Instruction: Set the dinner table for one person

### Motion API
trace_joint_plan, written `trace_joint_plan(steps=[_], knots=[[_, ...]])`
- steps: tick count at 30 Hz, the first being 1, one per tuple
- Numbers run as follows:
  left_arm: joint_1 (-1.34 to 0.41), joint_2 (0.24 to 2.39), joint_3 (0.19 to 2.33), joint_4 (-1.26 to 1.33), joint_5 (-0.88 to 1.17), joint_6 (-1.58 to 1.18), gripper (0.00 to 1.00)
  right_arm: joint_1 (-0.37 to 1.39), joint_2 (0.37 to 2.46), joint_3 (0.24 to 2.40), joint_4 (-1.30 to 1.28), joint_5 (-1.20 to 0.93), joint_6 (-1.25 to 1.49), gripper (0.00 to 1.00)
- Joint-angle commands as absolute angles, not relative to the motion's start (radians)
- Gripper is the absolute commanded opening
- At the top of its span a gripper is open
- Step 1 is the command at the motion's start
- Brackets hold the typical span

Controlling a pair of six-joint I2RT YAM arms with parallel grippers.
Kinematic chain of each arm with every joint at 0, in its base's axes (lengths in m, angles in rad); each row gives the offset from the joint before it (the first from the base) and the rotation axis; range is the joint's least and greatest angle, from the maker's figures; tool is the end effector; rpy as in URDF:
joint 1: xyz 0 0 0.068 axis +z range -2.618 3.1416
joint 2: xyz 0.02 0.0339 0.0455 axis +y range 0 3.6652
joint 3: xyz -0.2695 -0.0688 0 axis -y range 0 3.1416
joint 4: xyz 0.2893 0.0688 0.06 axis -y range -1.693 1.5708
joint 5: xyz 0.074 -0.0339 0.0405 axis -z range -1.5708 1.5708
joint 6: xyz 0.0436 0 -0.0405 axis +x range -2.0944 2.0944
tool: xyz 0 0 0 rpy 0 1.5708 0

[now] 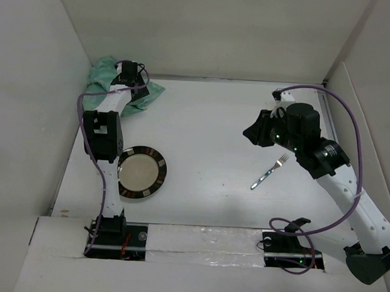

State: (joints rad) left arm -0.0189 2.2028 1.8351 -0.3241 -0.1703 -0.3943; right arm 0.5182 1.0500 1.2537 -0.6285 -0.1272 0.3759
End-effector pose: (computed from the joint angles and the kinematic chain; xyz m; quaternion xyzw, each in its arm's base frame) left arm 0.5609 -0.0032 0.2083 -0.2038 0.8791 -0.0116 0.4307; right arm 0.2265 0.1355 0.4162 -0.0940 0.8340 0.2821 0.4648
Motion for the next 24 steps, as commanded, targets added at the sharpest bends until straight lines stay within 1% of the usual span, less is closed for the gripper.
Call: trace_joint_plan(steps=[1, 3, 5, 6, 9, 10, 11, 12, 13, 14, 16, 17, 22, 23, 24], knots=[[-0.028, 2.246, 1.902, -0.294, -0.112, -0.426, 0.66, 0.529, 1.054, 1.250, -0.611, -0.140, 0.394, 0.29], [-0.028, 2.313, 1.963, -0.331, -0.092, -0.433, 0.65, 0.529, 1.065, 1.256, -0.612, -0.127, 0.400, 0.29], [-0.038, 2.338, 1.985, -0.367, -0.078, -0.430, 0.59, 0.529, 1.068, 1.264, -0.612, -0.120, 0.400, 0.29], [-0.049, 2.342, 1.982, -0.365, -0.060, -0.420, 0.50, 0.529, 1.072, 1.269, -0.608, -0.108, 0.400, 0.30], [-0.063, 2.327, 1.961, -0.341, -0.022, -0.413, 0.28, 0.529, 1.080, 1.276, -0.588, -0.107, 0.400, 0.30], [-0.078, 2.310, 1.959, -0.331, -0.008, -0.413, 0.11, 0.529, 1.086, 1.278, -0.583, -0.110, 0.400, 0.30], [-0.104, 2.304, 1.959, -0.330, -0.006, -0.413, 0.05, 0.529, 1.097, 1.278, -0.575, -0.117, 0.402, 0.30], [-0.121, 2.295, 1.954, -0.322, 0.055, -0.407, 0.00, 0.538, 1.100, 1.276, -0.560, -0.124, 0.406, 0.30], [-0.191, 2.261, 1.947, -0.304, 0.084, -0.379, 0.00, 0.538, 1.115, 1.263, -0.543, -0.123, 0.419, 0.30], [-0.192, 2.261, 1.942, -0.304, 0.097, -0.379, 0.00, 0.538, 1.115, 1.262, -0.543, -0.123, 0.419, 0.30], [-0.250, 2.238, 1.933, -0.295, 0.117, -0.341, 0.00, 0.538, 1.124, 1.253, -0.520, -0.118, 0.428, 0.30], [-0.312, 2.217, 1.913, -0.293, 0.138, -0.297, 0.00, 0.538, 1.132, 1.243, -0.514, -0.106, 0.440, 0.30], [-0.486, 2.177, 1.855, -0.317, 0.127, -0.131, 0.00, 0.538, 1.143, 1.212, -0.486, -0.034, 0.489, 0.31], [-0.509, 2.181, 1.864, -0.336, 0.106, -0.099, 0.00, 0.538, 1.143, 1.207, -0.486, -0.006, 0.508, 0.34], [-0.553, 2.186, 1.864, -0.365, 0.091, -0.040, 0.04, 0.538, 1.147, 1.200, -0.486, 0.027, 0.518, 0.38]])
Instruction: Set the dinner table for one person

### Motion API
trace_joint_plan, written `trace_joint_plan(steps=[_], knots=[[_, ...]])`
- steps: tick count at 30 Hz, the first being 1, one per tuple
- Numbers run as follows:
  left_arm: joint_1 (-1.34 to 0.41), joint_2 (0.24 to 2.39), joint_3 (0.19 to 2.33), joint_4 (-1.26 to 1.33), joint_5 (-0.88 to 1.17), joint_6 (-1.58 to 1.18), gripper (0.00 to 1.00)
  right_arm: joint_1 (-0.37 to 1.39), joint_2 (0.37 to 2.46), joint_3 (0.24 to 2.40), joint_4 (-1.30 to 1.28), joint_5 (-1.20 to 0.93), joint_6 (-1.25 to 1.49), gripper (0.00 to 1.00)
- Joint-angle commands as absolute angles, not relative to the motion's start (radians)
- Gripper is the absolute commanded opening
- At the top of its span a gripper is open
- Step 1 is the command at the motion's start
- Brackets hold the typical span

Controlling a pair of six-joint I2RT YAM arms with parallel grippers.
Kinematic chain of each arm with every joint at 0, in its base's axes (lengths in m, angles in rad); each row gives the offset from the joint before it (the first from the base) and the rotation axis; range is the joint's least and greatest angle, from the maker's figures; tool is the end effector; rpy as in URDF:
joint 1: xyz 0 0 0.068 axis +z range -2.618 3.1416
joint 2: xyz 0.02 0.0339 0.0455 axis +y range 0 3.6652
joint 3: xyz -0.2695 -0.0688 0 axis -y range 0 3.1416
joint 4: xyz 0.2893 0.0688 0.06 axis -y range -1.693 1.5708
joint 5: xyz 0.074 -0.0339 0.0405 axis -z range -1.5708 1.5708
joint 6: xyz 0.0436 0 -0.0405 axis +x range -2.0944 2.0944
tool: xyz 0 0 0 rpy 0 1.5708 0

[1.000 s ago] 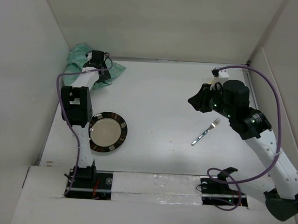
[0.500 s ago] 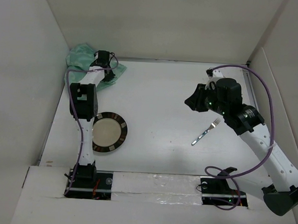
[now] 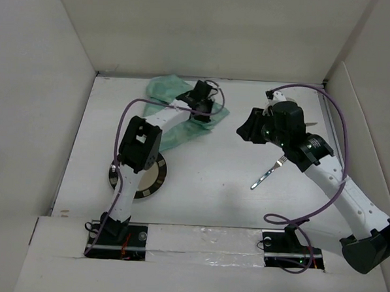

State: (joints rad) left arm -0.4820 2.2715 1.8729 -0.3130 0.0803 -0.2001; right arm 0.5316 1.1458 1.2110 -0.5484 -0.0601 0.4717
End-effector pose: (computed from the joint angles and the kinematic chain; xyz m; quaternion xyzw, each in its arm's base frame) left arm 0.5058 -0.2685 0.1858 0.1442 0.8970 -0.1736 0.3800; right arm 0.2553 0.1532 0.3831 -0.0412 0.8545 0.2712 0.4411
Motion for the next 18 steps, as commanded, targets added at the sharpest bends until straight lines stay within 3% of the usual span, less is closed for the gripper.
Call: trace_joint_plan(steps=[1, 2, 3, 6, 7, 9, 10, 11, 16, 18], knots=[[-0.569, 2.178, 1.852, -0.365, 0.077, -0.029, 0.12, 0.538, 1.149, 1.197, -0.486, 0.046, 0.532, 0.42], [-0.569, 2.163, 1.820, -0.356, 0.054, -0.028, 0.23, 0.538, 1.152, 1.192, -0.486, 0.087, 0.555, 0.51], [-0.580, 2.134, 1.809, -0.356, 0.051, -0.047, 0.42, 0.538, 1.157, 1.181, -0.486, 0.109, 0.566, 0.54], [-0.580, 2.074, 1.776, -0.351, 0.029, -0.093, 0.63, 0.509, 1.172, 1.157, -0.474, 0.172, 0.613, 0.59], [-0.571, 2.013, 1.760, -0.339, 0.023, -0.127, 0.64, 0.499, 1.189, 1.132, -0.469, 0.179, 0.630, 0.58], [-0.549, 1.947, 1.700, -0.304, 0.011, -0.181, 0.65, 0.457, 1.207, 1.097, -0.419, 0.170, 0.669, 0.38], [-0.537, 1.875, 1.672, -0.287, -0.027, -0.258, 0.65, 0.442, 1.235, 1.063, -0.404, 0.158, 0.682, 0.23], [-0.510, 1.835, 1.601, -0.267, -0.031, -0.296, 0.65, 0.428, 1.252, 1.048, -0.384, 0.134, 0.698, 0.00], [-0.420, 1.628, 1.309, -0.147, -0.017, -0.526, 0.59, 0.385, 1.403, 1.040, -0.321, 0.114, 0.736, 0.00], [-0.402, 1.548, 1.166, -0.109, -0.032, -0.589, 0.58, 0.371, 1.477, 1.055, -0.301, 0.107, 0.761, 0.08]])
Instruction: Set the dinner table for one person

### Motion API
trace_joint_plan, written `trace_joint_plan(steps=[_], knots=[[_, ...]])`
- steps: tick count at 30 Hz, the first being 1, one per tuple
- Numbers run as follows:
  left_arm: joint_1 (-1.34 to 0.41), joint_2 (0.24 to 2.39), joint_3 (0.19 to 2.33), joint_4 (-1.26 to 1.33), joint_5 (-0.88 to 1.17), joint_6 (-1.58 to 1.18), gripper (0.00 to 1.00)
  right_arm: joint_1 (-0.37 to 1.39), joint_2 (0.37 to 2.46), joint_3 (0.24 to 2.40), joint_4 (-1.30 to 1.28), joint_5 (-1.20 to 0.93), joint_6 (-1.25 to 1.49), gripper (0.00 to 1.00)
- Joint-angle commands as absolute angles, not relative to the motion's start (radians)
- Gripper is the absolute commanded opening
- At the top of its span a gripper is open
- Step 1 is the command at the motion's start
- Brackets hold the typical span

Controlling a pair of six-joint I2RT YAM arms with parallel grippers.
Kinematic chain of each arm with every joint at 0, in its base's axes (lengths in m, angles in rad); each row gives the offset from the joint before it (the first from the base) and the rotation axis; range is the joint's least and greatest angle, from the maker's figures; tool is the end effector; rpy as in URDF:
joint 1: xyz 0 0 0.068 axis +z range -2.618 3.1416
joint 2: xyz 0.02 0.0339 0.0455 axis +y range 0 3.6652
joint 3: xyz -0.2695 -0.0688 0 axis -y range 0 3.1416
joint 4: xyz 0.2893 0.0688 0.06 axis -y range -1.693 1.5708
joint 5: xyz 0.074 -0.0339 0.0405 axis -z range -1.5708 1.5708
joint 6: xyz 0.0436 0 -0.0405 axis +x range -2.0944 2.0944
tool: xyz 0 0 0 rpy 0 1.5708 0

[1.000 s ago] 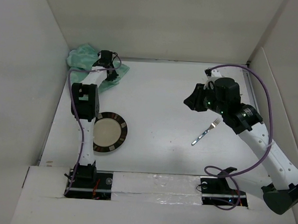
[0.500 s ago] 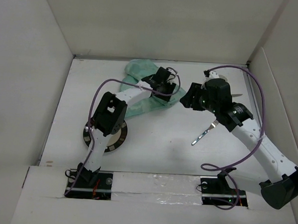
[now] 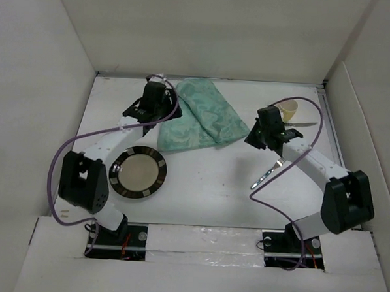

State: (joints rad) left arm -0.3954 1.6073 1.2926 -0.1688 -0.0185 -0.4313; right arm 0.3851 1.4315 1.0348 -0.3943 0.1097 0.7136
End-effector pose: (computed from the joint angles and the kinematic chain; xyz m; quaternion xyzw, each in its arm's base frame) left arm 0.3949 -0.1640 0.2957 -0.0201 0.8556 -0.2005 0.4769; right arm 0.3309 0.1290 0.2405 0.1716 0.9077 0.1549 0.3502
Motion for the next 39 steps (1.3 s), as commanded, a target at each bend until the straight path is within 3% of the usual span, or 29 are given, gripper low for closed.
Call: trace_joint_plan(steps=[1, 2, 5, 8, 16, 26, 33, 39], knots=[[-0.402, 1.525, 1.128, -0.106, -0.061, -0.601, 0.58, 0.362, 1.497, 1.060, -0.292, 0.106, 0.765, 0.14], [-0.402, 1.508, 1.068, -0.106, -0.095, -0.623, 0.58, 0.362, 1.514, 1.060, -0.266, 0.098, 0.773, 0.29], [-0.371, 1.462, 0.978, -0.040, 0.033, -0.612, 0.55, 0.350, 1.578, 1.075, -0.252, 0.086, 0.781, 0.51], [-0.426, 1.448, 0.950, -0.049, 0.071, -0.615, 0.50, 0.315, 1.656, 1.124, -0.264, 0.092, 0.784, 0.59], [-0.515, 1.427, 0.774, 0.072, 0.188, -0.753, 0.49, 0.295, 1.811, 1.248, -0.308, 0.092, 0.866, 0.60], [-0.515, 1.384, 0.680, -0.043, 0.077, -0.744, 0.50, 0.275, 1.891, 1.310, -0.331, 0.069, 0.925, 0.59], [-0.453, 1.322, 0.621, -0.155, -0.058, -0.762, 0.54, 0.265, 1.924, 1.331, -0.330, 0.048, 0.977, 0.59], [-0.267, 1.264, 0.586, -0.172, -0.068, -0.713, 0.58, 0.256, 1.898, 1.273, -0.305, 0.044, 1.022, 0.56]])
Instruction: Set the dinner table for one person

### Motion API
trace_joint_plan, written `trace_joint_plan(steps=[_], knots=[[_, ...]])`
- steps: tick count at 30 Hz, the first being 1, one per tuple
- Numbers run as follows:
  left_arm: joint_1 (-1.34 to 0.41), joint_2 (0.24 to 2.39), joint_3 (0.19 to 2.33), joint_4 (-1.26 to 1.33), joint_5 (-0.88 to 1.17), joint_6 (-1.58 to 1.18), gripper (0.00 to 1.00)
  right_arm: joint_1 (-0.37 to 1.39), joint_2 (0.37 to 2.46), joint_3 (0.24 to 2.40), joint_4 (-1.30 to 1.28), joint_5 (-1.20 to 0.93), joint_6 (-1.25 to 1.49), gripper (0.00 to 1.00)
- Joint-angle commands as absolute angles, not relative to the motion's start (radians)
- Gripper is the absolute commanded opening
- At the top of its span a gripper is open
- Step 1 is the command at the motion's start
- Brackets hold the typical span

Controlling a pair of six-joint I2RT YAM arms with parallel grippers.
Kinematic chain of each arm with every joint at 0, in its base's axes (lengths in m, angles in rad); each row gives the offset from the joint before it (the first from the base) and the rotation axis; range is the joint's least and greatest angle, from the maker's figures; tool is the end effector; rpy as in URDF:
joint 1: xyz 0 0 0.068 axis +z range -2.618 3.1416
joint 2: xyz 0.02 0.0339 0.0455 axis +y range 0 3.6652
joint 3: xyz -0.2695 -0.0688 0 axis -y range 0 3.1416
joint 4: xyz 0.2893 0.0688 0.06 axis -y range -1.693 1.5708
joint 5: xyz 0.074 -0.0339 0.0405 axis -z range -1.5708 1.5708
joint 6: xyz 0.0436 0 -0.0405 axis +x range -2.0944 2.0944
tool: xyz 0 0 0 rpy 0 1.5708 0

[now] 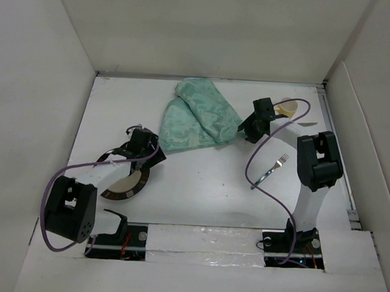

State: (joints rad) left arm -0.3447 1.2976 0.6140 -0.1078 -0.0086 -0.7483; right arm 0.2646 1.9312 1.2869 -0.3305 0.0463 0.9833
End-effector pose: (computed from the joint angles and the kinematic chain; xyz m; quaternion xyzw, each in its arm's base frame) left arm 0.2751 -0.0984 0.1532 -0.1870 0.9059 -0.1940 0.3266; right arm 0.4333 0.1153 0.1426 0.3424 0.8922 0.1535 0.2511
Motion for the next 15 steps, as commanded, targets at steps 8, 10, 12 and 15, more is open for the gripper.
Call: trace_joint_plan(steps=[8, 10, 12, 15], knots=[[-0.250, 1.244, 0.614, -0.034, 0.055, -0.892, 0.62, 0.226, 1.893, 1.240, -0.285, 0.026, 1.039, 0.51], [-0.278, 1.267, 0.623, -0.006, 0.087, -0.942, 0.63, 0.216, 1.893, 1.235, -0.281, 0.023, 1.037, 0.50], [-0.296, 1.317, 0.641, 0.037, 0.094, -1.002, 0.62, 0.216, 1.899, 1.236, -0.279, 0.020, 1.035, 0.50], [-0.296, 1.365, 0.634, 0.080, 0.120, -1.107, 0.62, 0.207, 1.898, 1.226, -0.270, 0.009, 1.039, 0.50]])
